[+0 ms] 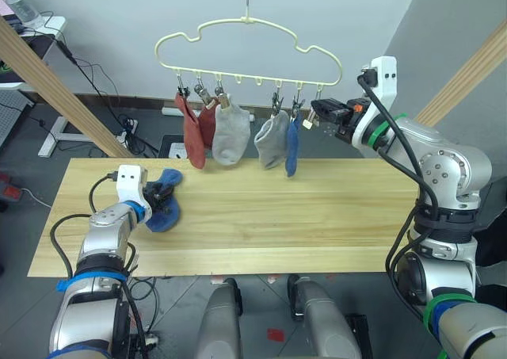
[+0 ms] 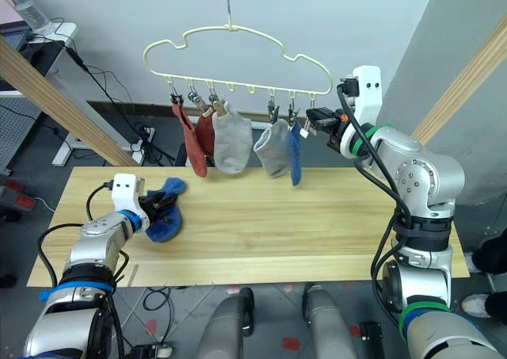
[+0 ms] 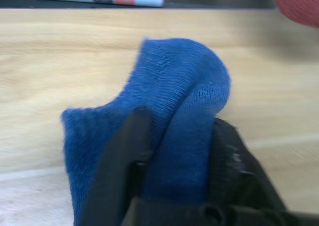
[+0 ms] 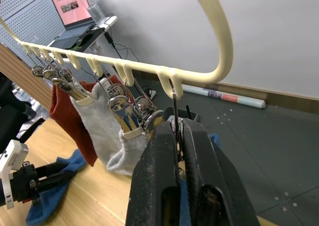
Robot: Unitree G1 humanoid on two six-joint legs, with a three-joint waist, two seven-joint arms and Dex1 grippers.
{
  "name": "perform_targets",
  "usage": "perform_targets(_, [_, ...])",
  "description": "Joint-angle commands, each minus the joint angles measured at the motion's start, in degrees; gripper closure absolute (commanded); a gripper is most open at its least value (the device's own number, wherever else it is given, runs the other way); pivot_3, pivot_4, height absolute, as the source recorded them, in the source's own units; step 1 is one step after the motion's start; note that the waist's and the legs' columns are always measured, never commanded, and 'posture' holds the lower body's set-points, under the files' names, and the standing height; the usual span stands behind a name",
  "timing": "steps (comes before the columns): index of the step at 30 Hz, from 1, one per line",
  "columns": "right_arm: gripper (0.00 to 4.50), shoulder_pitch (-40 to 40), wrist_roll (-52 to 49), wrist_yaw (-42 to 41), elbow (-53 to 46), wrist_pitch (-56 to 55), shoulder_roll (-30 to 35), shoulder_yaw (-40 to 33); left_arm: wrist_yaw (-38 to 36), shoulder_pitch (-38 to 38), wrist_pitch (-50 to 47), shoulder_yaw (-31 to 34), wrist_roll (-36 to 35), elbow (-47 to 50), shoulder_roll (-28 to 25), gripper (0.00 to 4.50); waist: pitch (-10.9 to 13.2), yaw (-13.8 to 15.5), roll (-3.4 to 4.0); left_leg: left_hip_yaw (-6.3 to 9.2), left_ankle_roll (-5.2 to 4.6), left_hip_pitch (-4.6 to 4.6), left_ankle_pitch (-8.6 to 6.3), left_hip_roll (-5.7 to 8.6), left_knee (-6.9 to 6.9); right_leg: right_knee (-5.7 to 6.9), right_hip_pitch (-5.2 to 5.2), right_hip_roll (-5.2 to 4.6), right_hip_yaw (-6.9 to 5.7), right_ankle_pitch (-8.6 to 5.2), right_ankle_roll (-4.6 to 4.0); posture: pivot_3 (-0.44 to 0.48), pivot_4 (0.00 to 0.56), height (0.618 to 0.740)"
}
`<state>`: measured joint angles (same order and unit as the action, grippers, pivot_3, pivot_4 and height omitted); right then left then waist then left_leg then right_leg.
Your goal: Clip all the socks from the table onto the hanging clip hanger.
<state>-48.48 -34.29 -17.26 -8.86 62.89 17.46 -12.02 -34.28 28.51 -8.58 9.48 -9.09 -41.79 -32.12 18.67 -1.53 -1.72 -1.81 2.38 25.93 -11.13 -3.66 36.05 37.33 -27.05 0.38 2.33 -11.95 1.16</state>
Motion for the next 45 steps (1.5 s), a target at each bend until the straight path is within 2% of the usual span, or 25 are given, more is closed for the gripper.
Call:
perform_targets(1, [4.5, -0.21, -0.37, 0.3, -0.78, -0.55, 0.31, -0.18, -4.38, -4.74, -1.98, -2.3, -1.05, 9.12, 0.97, 4.1, 0.0, 0.01, 0.0, -0.01, 0.0, 0.0, 0.0, 0.01, 0.0, 0.0, 0.0, 0.0, 0.01, 0.0, 0.0, -0.026, 0.359, 0.74])
perform_targets(2, [4.5, -0.21, -0.34, 0.24, -0.73, -0.78, 0.36, -0.01, -5.09, -6.02, -2.56, -2.77, -1.26, 12.42, 1.06, 4.39, 0.0, -0.04, 0.0, -0.01, 0.0, 0.01, 0.0, 0.01, 0.0, 0.0, 0.0, 0.0, 0.01, 0.0, 0.0, -0.026, 0.359, 0.74])
perform_targets(3, [4.5, -0.25, -0.31, 0.19, -0.6, -0.98, 0.41, 0.12, -5.45, -6.89, -3.25, -3.02, -1.43, 14.79, 1.11, 4.48, 0.0, -0.05, 0.0, -0.01, 0.0, 0.02, 0.0, -0.01, 0.0, -0.03, -0.01, 0.0, 0.02, 0.0, 0.0, -0.025, 0.36, 0.74])
perform_targets(7, [4.5, 0.24, -0.85, 0.54, -0.34, -0.89, 0.04, -0.36, -8.24, -10.74, -3.92, -5.47, -3.58, 29.37, 2.57, 4.48, 0.01, 0.05, -0.01, 0.02, 0.0, 0.04, 0.0, -0.02, -0.01, -0.02, -0.03, 0.01, -0.01, 0.0, -0.01, -0.026, 0.359, 0.74])
perform_targets(9, [4.5, 0.22, -1.03, 0.65, -0.18, -0.82, -0.02, -0.48, -8.52, -11.38, -4.56, -5.72, -3.92, 31.92, 2.81, 4.48, 0.01, 0.05, -0.01, 0.04, 0.0, 0.06, 0.0, -0.02, 0.0, -0.02, -0.02, 0.01, -0.02, 0.0, -0.01, -0.029, 0.358, 0.74])
perform_targets(13, [4.5, -2.05, -6.66, 4.24, 2.31, 7.41, -2.84, -6.93, -12.8, -8.58, 6.25, -12.52, -2.79, 45.55, 5.62, 4.48, 0.01, 0.13, -0.01, 0.01, 0.0, 0.06, 0.0, 0.0, 0.01, -0.02, -0.02, 0.01, 0.02, 0.0, -0.01, -0.037, 0.359, 0.74])
perform_targets(18, [4.5, -6.08, -12.08, 11.18, 4.61, 15.36, -7.24, -16.2, -10.97, -3.88, 17.75, -17.45, 3.18, 42.78, 9.22, 4.48, 0.01, -0.08, -0.01, 0.0, -0.01, 0.07, 0.0, 0.03, 0.02, -0.06, 0.02, 0.01, 0.05, 0.04, 0.02, -0.046, 0.362, 0.74])
perform_targets(25, [4.5, -8.05, -15.88, 15.38, 3.62, 23.13, -9.85, -21.06, -7.99, 0.07, 21.56, -18.84, 6.11, 36.63, 12.82, 4.48, 0.01, -0.34, -0.01, 0.02, -0.02, 0.07, 0.0, -0.01, -0.01, -0.07, -0.01, 0.07, 0.04, 0.03, 0.02, -0.06, 0.367, 0.74])
perform_targets(32, [4.5, -8.26, -16.72, 16.19, 2.65, 25.87, -9.7, -21.28, -5.29, 3.33, 25.42, -17.75, 7.35, 31.45, 12.91, 4.48, 0.01, -0.3, -0.01, 0.02, -0.02, 0.1, 0.0, 0.02, 0.01, -0.09, 0.0, 0.04, 0.05, 0.03, 0.03, -0.064, 0.373, 0.74])
perform_targets(45, [4.5, -8.06, -16.77, 16.62, 3.22, 25.58, -9.78, -21.21, -2.61, 4.77, 29.15, -17.41, 8.2, 29.6, 12.88, 4.48, 0.01, -0.31, -0.01, 0.03, -0.02, 0.11, 0.0, 0.01, 0.0, -0.1, 0.0, 0.05, 0.02, 0.03, 0.04, -0.061, 0.374, 0.74])
